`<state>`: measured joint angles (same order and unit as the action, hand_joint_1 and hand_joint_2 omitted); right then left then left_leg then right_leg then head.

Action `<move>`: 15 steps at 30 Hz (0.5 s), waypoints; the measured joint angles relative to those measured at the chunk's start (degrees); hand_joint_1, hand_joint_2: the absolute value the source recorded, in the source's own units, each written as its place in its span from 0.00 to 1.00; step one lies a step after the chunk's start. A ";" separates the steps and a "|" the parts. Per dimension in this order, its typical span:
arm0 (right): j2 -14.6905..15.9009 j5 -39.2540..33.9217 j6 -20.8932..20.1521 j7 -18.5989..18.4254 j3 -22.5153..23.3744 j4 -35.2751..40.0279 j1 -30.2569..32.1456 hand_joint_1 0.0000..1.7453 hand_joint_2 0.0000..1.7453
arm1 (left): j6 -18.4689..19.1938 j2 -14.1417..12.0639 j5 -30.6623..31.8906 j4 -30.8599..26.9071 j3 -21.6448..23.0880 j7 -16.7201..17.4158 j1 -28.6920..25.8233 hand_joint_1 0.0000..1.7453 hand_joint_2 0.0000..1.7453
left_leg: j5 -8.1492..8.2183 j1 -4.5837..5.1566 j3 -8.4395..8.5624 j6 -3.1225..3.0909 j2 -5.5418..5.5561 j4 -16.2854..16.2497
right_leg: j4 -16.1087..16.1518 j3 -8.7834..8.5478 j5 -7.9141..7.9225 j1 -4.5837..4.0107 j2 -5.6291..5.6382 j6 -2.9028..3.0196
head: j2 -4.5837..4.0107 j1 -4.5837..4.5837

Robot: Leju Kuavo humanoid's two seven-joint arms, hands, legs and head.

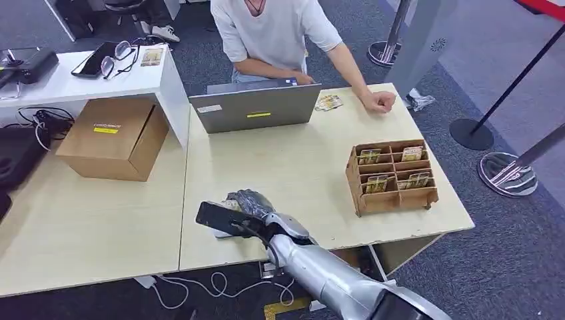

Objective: Pass the card to the sensor for recognition and then transmit it.

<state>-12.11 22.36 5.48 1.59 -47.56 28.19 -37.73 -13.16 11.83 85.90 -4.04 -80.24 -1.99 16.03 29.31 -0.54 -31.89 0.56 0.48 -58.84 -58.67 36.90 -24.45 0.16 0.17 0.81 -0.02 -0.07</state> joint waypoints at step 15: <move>7.85 -1.79 1.29 3.06 0.15 23.32 4.18 1.00 1.00 | -0.35 -0.77 0.00 0.00 -2.14 -1.03 -0.53 0.00 0.00 | 0.01 0.01 0.00 0.00 0.00 0.00 | 0.02 0.00 0.00 0.00 0.00 0.00 | 0.00 0.00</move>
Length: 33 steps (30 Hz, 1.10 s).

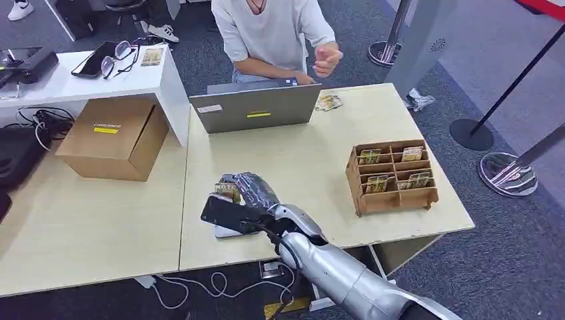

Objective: Pass the card to the sensor for recognition and then transmit it.

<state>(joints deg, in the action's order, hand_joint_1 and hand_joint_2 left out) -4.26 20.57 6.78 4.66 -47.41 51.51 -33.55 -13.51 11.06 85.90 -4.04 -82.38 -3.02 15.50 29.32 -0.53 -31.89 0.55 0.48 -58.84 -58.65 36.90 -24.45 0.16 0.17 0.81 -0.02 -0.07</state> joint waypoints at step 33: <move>3.32 16.29 13.92 3.65 4.72 -0.26 -16.35 1.00 1.00 | 0.50 -0.29 0.00 0.00 -1.42 -2.05 -0.33 0.00 0.00 | -0.01 0.00 0.00 0.00 0.00 -0.01 | -0.01 -0.01 0.02 0.00 0.00 0.01 | 0.00 -0.02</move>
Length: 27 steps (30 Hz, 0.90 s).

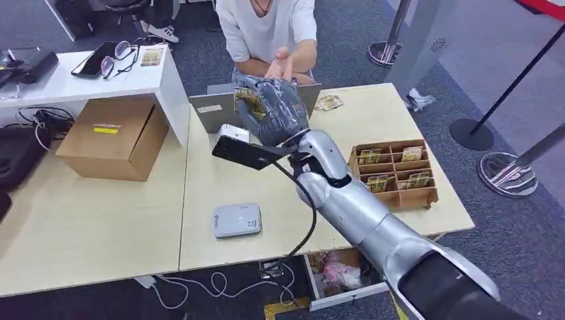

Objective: Pass the card to the sensor for recognition and then transmit it.

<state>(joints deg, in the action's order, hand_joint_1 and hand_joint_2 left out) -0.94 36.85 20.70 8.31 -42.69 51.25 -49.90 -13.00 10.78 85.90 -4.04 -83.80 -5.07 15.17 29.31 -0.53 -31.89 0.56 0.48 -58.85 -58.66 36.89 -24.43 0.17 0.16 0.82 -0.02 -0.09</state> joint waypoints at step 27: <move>-0.24 14.40 12.06 -3.17 -2.08 -19.08 -11.50 1.00 1.00 | 0.02 0.39 0.00 0.00 4.98 0.02 -0.06 0.00 0.00 | 0.00 0.00 -0.01 0.00 0.02 -0.01 | 0.00 0.00 0.00 0.00 -0.01 0.00 | 0.00 0.02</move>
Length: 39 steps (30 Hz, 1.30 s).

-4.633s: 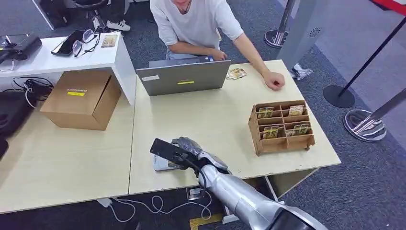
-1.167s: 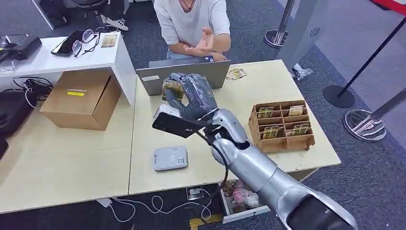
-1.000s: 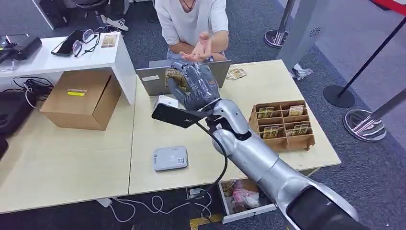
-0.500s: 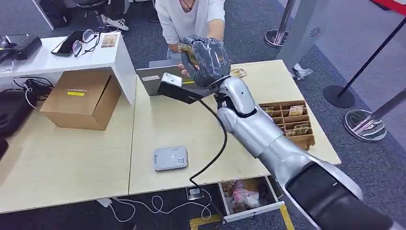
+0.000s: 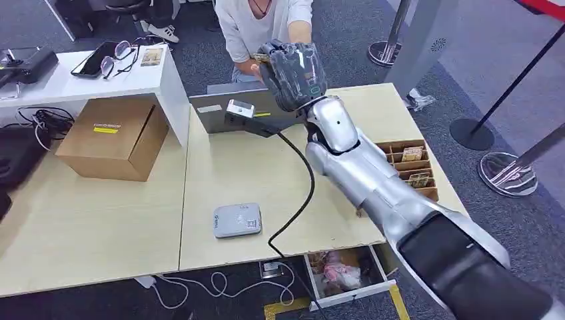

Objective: Pass the card to the sensor for recognition and then transmit it.

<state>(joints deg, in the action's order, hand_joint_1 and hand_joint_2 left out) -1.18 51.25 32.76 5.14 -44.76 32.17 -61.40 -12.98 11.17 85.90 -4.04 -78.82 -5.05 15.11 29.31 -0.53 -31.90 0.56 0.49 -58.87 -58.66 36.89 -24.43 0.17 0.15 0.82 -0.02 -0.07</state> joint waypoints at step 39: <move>0.11 -5.61 0.68 3.30 3.17 0.48 2.24 0.00 0.00 | -0.96 0.20 0.00 0.00 1.07 1.20 -0.01 0.00 0.00 | 0.00 0.00 0.01 0.00 -0.01 -0.01 | 0.00 0.01 0.00 0.00 0.02 0.00 | 0.00 0.00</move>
<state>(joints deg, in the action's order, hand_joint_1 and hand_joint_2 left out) -1.07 45.64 33.44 8.43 -41.60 32.65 -59.17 -13.94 11.37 85.90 -4.04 -77.75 -3.85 15.10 29.31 -0.53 -31.89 0.56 0.49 -58.87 -58.66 36.90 -24.43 0.17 0.17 0.82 -0.02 -0.07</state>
